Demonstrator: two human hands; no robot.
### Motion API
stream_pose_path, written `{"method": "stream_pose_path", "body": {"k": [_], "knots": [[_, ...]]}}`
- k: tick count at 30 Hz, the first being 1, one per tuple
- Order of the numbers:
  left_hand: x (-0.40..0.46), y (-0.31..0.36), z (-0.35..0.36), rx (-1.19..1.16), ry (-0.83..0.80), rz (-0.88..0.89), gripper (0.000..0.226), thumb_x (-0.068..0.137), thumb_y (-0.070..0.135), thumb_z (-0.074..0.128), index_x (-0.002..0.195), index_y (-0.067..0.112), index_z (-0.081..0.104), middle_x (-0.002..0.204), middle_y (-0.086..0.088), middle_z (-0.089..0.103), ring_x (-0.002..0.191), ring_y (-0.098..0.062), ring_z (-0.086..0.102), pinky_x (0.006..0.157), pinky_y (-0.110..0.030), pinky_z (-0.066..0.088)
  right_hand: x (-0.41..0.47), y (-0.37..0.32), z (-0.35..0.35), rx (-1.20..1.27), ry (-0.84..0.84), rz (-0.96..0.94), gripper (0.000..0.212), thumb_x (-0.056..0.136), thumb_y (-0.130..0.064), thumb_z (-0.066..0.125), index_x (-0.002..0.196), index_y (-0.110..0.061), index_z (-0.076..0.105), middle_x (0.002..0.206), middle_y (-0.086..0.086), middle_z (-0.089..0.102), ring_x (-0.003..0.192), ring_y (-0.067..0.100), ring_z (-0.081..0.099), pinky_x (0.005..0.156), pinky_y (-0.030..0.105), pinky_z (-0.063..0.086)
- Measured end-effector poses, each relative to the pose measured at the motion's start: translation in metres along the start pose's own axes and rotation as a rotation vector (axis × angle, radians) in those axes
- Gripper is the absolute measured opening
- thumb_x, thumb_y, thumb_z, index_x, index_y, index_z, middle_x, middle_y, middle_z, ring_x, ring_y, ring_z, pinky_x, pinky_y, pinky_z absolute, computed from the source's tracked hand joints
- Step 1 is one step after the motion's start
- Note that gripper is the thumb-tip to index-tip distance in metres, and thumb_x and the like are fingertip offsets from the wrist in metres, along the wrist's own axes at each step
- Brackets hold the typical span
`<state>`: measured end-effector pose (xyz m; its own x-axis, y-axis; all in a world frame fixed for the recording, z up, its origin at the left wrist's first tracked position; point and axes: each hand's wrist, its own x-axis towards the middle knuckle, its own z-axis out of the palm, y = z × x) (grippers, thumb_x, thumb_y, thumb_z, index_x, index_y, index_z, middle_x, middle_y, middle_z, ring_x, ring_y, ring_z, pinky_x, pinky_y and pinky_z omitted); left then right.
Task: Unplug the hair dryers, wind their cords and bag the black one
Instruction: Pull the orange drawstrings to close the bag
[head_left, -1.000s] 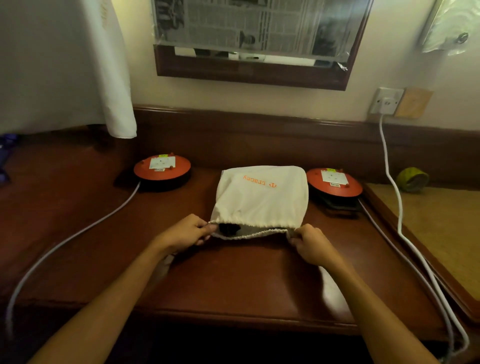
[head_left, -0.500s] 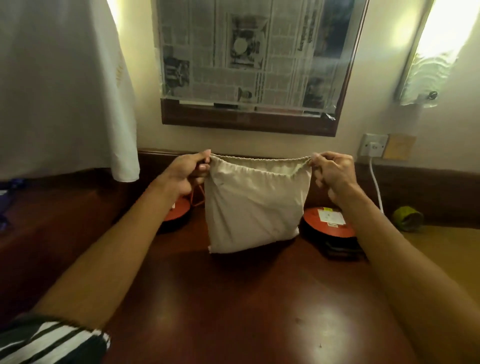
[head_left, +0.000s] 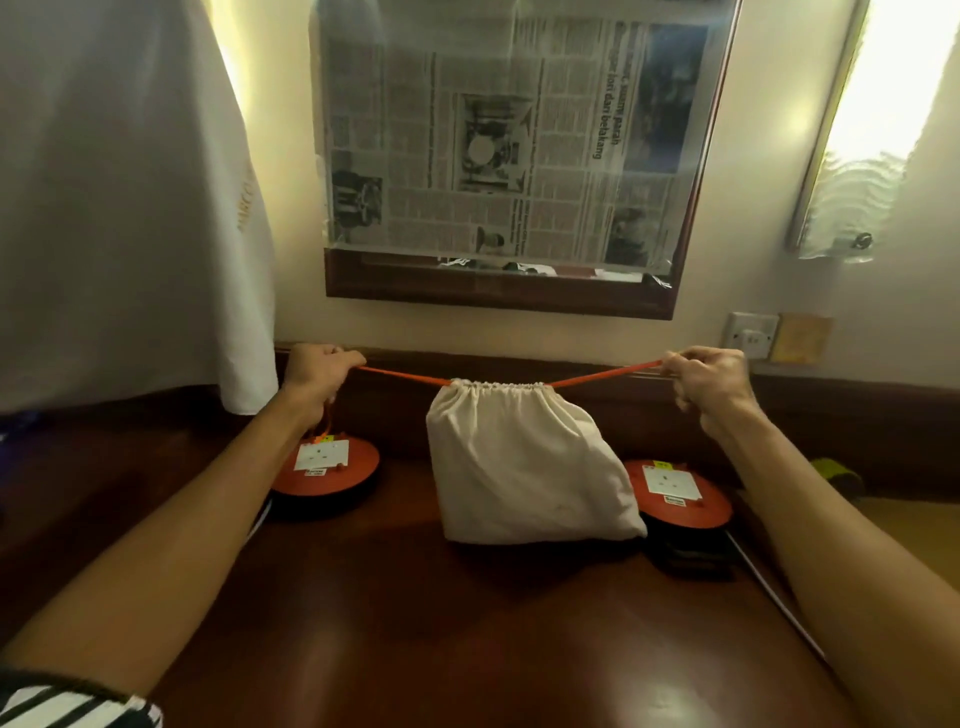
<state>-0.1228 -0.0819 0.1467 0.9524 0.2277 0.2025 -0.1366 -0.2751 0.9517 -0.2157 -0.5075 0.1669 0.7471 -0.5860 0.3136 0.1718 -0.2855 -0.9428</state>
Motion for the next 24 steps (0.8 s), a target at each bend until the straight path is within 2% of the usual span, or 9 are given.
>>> {"method": "stream_pose_path", "body": {"k": [3,6,9,11,15,17,19,21,24], "knots": [[-0.007,0.001,0.003,0.342,-0.079,0.194,0.017,0.094,0.026,0.073,0.086,0.011,0.072,0.079,-0.004,0.065,0.081,-0.022,0.063,0.068,-0.032,0.049,-0.005,-0.004,0.011,0.029,-0.019,-0.031,0.029,0.097,-0.017,0.066,0.071,-0.004,0.065,0.048,0.006,0.048,0.031,0.013,0.036,0.036,0.023,0.03],[-0.04,0.013,0.02,0.584,-0.211,0.346,0.042,0.097,0.05,0.064,0.133,0.028,0.064,0.114,0.003,0.068,0.109,-0.019,0.064,0.096,-0.042,0.053,-0.014,-0.017,0.022,0.073,-0.064,-0.064,0.025,0.098,-0.017,0.065,0.077,-0.004,0.068,0.046,0.0,0.052,0.032,0.011,0.038,0.034,0.022,0.032],[-0.093,0.011,0.057,0.536,-0.567,0.387,0.057,0.085,0.066,0.069,0.133,0.035,0.063,0.113,0.005,0.071,0.104,-0.011,0.068,0.092,-0.033,0.056,-0.025,-0.025,0.039,0.131,-0.123,-0.08,0.027,0.099,-0.018,0.063,0.075,-0.006,0.066,0.055,0.006,0.048,0.038,0.013,0.038,0.035,0.021,0.032],[-0.122,-0.003,0.079,0.518,-0.679,0.387,0.059,0.077,0.067,0.077,0.125,0.034,0.069,0.109,0.008,0.072,0.099,-0.004,0.069,0.09,-0.03,0.059,-0.033,-0.029,0.049,0.148,-0.152,-0.09,0.028,0.099,-0.018,0.063,0.073,-0.009,0.064,0.057,0.006,0.047,0.04,0.012,0.039,0.034,0.02,0.033],[-0.152,-0.022,0.091,0.399,-0.556,0.459,0.04,0.092,0.062,0.064,0.11,0.027,0.076,0.099,0.01,0.076,0.092,0.0,0.069,0.086,-0.037,0.061,-0.045,-0.035,0.054,0.168,-0.177,-0.129,0.028,0.1,-0.017,0.062,0.072,-0.011,0.061,0.056,0.002,0.051,0.04,0.009,0.045,0.036,0.021,0.037],[-0.169,-0.024,0.091,0.324,-0.421,0.53,0.051,0.092,0.07,0.054,0.104,0.026,0.075,0.095,0.01,0.073,0.087,-0.003,0.068,0.079,-0.041,0.059,-0.048,-0.04,0.054,0.199,-0.171,-0.15,0.028,0.1,-0.016,0.061,0.073,-0.009,0.06,0.054,0.002,0.049,0.037,0.009,0.045,0.035,0.022,0.039],[-0.185,-0.023,0.09,0.401,-0.413,0.606,0.059,0.083,0.078,0.057,0.11,0.028,0.073,0.102,0.014,0.069,0.092,-0.004,0.064,0.078,-0.036,0.057,-0.048,-0.047,0.054,0.207,-0.153,-0.181,0.028,0.1,-0.014,0.062,0.073,-0.008,0.059,0.049,0.001,0.049,0.034,0.01,0.045,0.035,0.022,0.041],[-0.191,-0.027,0.09,0.531,-0.418,0.698,0.055,0.083,0.065,0.069,0.122,0.027,0.069,0.111,0.011,0.066,0.1,-0.007,0.06,0.082,-0.035,0.055,-0.048,-0.052,0.054,0.186,-0.135,-0.22,0.027,0.1,-0.013,0.062,0.073,-0.008,0.06,0.046,0.001,0.051,0.033,0.011,0.048,0.034,0.021,0.042],[-0.18,-0.034,0.088,0.387,-0.359,0.734,0.033,0.093,0.033,0.074,0.12,0.014,0.073,0.11,0.0,0.071,0.096,-0.012,0.066,0.085,-0.036,0.056,-0.041,-0.051,0.049,0.142,-0.099,-0.24,0.026,0.099,-0.014,0.062,0.075,-0.006,0.061,0.051,0.007,0.053,0.032,0.011,0.051,0.035,0.021,0.044]]}}
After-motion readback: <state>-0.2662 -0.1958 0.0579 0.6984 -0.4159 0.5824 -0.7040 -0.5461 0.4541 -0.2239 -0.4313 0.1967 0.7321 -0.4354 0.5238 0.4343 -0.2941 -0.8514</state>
